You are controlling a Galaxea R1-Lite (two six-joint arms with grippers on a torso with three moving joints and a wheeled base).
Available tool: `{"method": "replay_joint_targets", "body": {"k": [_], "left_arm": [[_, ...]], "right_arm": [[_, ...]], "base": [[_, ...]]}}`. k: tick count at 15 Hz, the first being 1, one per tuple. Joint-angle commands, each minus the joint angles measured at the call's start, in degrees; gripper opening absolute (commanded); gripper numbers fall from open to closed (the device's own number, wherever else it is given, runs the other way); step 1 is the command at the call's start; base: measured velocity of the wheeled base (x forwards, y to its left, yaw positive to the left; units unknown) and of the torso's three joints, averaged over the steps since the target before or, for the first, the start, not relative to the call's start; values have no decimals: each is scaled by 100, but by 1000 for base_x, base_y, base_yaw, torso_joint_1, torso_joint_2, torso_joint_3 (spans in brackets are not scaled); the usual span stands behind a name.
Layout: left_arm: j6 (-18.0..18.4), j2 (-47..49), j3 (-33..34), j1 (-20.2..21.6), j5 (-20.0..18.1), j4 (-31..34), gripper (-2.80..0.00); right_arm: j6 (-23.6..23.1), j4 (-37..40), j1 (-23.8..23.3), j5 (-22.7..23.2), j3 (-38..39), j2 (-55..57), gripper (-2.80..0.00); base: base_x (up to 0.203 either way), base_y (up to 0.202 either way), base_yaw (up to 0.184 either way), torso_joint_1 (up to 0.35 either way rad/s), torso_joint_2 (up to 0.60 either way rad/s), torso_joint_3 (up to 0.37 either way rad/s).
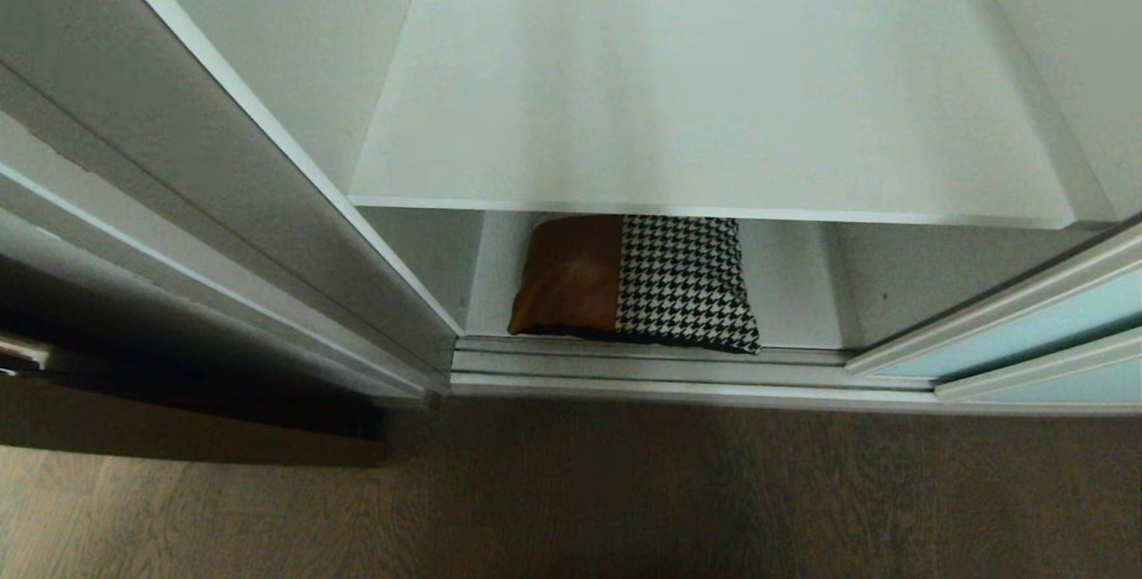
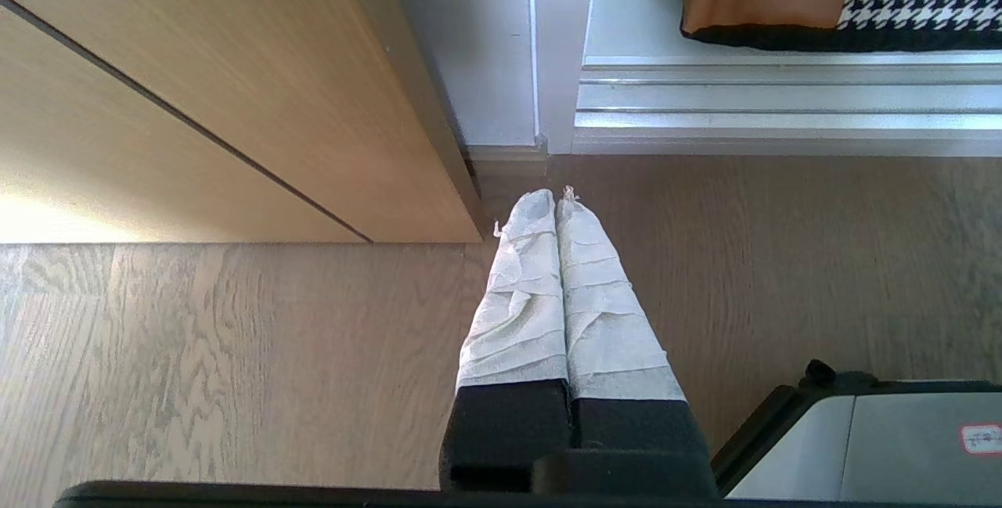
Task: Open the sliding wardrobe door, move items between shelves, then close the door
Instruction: Place the pillow on the higher shelf
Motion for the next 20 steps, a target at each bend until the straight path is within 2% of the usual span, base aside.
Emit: {"method": "replay_joint_targets", "body": {"k": [1, 4, 6, 8, 11, 14, 17, 20], "left_arm": [[1, -1, 9, 0, 0, -2, -280], [1, -1, 9, 0, 0, -2, -280], [1, -1, 9, 0, 0, -2, -280], [1, -1, 9, 0, 0, -2, -280], [1, -1, 9, 0, 0, -2, -280], [1, -1, 9, 0, 0, -2, -280], [1, -1, 9, 0, 0, -2, -280], [1, -1, 9, 0, 0, -2, -280]], "right_arm": [[-4, 51, 1, -37, -17, -6, -280], [-4, 154, 1, -91, -343, 33, -280], [1, 828, 4, -134, -1343, 418, -280], [12, 1477, 7, -32, -1894, 1302, -280], [138, 1681, -3, 124, -2280, 3008, -280], [661, 1242, -11, 230, -2462, 5165, -280], [1077, 153, -34, 445, -2685, 7196, -280], [1269, -1021, -86, 1022, -2978, 8873, -280]], "base": [[0, 0, 0, 0, 0, 0], [0, 0, 0, 0, 0, 0], [0, 0, 0, 0, 0, 0], [0, 0, 0, 0, 0, 0], [0, 0, 0, 0, 0, 0], [0, 0, 0, 0, 0, 0], [0, 0, 0, 0, 0, 0], [0, 0, 0, 0, 0, 0]]}}
